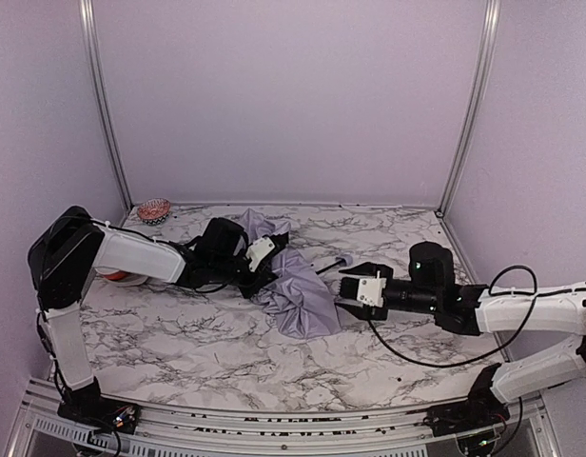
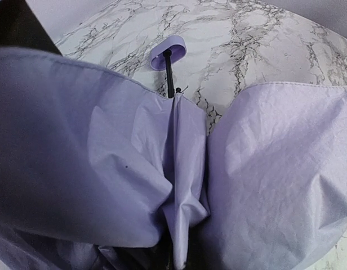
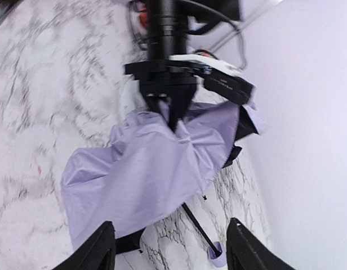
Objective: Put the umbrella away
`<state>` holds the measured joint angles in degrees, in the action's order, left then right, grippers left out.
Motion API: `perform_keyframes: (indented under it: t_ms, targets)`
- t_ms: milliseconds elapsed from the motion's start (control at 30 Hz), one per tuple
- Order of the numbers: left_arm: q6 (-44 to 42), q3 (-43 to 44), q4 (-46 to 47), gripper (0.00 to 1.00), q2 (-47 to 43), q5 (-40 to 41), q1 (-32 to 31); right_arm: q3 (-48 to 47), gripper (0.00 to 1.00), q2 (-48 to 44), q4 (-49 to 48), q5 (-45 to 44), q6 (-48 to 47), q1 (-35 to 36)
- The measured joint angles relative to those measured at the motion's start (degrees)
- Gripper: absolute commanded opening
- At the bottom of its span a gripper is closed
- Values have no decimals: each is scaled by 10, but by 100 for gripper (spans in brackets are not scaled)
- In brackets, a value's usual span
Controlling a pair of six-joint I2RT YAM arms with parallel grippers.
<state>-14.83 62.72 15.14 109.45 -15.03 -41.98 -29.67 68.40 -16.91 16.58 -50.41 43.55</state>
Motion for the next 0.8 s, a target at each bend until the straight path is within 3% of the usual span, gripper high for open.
perform_keyframes:
  t_ms: [133, 367, 400, 500, 533, 700, 800]
  targets:
    - [-27, -16, -27, 0, -66, -27, -6, -54, 75, 21, -40, 4, 121, -40]
    - [-110, -10, -123, 0, -129, -86, -42, -273, 70, 157, 12, 23, 294, -111]
    - [-122, -8, -141, 5, -129, -92, -47, -289, 70, 170, 16, 34, 309, -120]
    - [-148, -5, -186, 59, -122, -104, -58, -317, 69, 208, 25, 57, 355, -131]
    - [-153, -1, -198, 69, -115, -103, -61, -325, 68, 224, 29, 62, 366, -130]
    - [-151, 9, -228, 97, -110, -88, -63, -382, 66, 301, 94, 61, 401, -130]
    - [-156, 0, -227, 99, -150, -89, -57, -386, 66, 306, 123, 61, 414, -132]
